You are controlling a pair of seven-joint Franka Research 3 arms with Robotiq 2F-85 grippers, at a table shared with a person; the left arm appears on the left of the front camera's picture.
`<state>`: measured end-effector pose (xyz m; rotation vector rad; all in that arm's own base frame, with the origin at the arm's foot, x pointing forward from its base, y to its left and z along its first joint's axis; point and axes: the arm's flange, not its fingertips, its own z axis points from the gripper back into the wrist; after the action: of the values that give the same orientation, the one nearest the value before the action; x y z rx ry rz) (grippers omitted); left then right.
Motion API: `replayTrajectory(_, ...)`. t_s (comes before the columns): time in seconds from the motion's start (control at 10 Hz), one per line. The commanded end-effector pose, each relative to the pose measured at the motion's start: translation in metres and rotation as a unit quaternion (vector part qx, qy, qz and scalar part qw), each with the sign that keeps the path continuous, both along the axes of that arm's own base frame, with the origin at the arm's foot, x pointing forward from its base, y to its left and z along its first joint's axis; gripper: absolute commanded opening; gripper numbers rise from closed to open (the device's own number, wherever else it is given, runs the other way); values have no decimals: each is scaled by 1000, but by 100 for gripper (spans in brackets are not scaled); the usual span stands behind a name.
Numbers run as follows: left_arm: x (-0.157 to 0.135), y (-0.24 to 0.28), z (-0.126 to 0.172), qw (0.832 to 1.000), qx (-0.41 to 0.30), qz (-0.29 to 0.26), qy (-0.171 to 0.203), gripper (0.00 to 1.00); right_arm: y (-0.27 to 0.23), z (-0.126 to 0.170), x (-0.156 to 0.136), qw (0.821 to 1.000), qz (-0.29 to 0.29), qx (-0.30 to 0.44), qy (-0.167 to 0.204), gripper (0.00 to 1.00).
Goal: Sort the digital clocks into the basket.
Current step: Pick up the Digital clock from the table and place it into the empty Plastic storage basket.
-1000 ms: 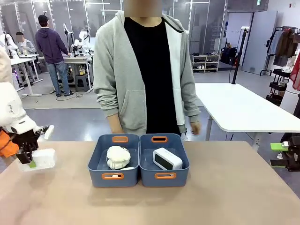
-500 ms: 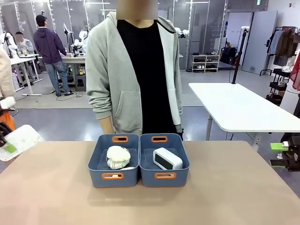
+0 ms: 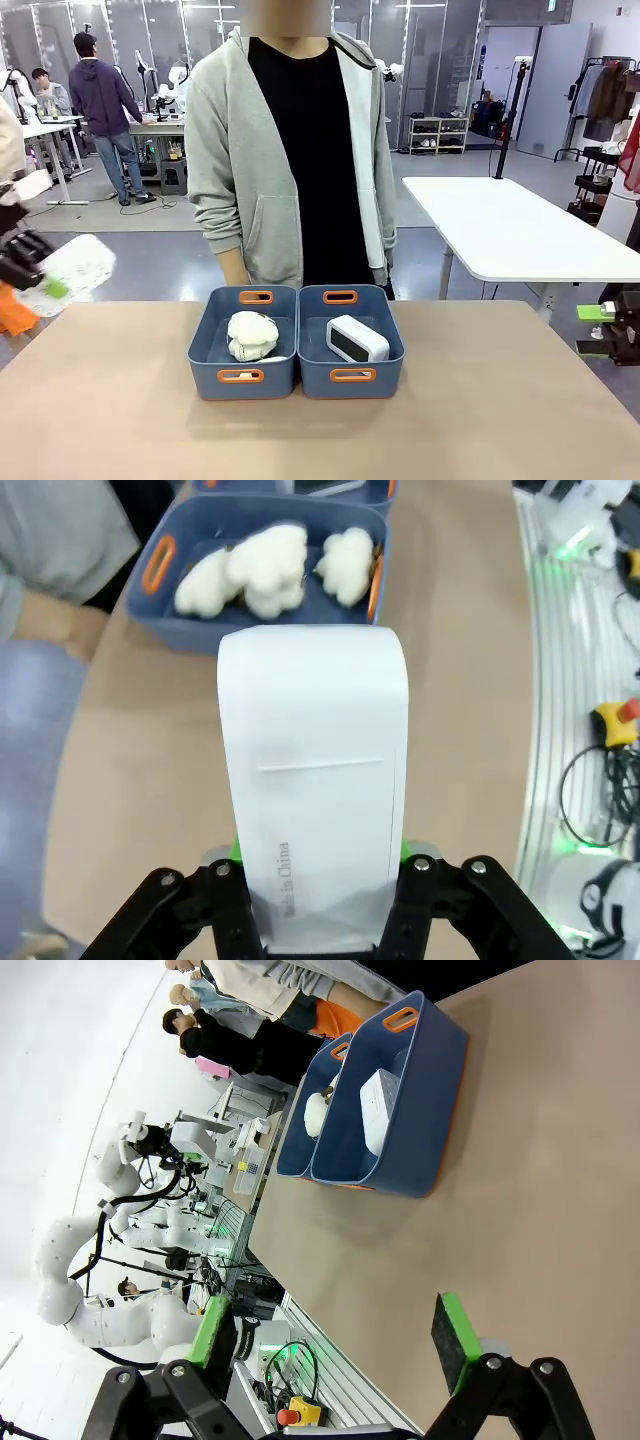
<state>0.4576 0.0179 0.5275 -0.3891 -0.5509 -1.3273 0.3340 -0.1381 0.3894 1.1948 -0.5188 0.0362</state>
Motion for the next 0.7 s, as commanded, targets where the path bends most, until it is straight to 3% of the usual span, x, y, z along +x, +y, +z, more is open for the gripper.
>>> replayTrajectory(0.0, 9, -83, 11, 999, 25, -35, -27, 0, 0, 3, -2, 1000, 1, 3, 3, 100)
replayTrajectory(0.2, 5, -185, 4, 992, 67, -95, -46, 0, 0, 3, -2, 1000, 1, 3, 3, 100)
replayTrajectory(0.6, 14, -325, 0, 976, 122, -157, -85, 0, 0, 3, -2, 1000, 1, 3, 3, 100)
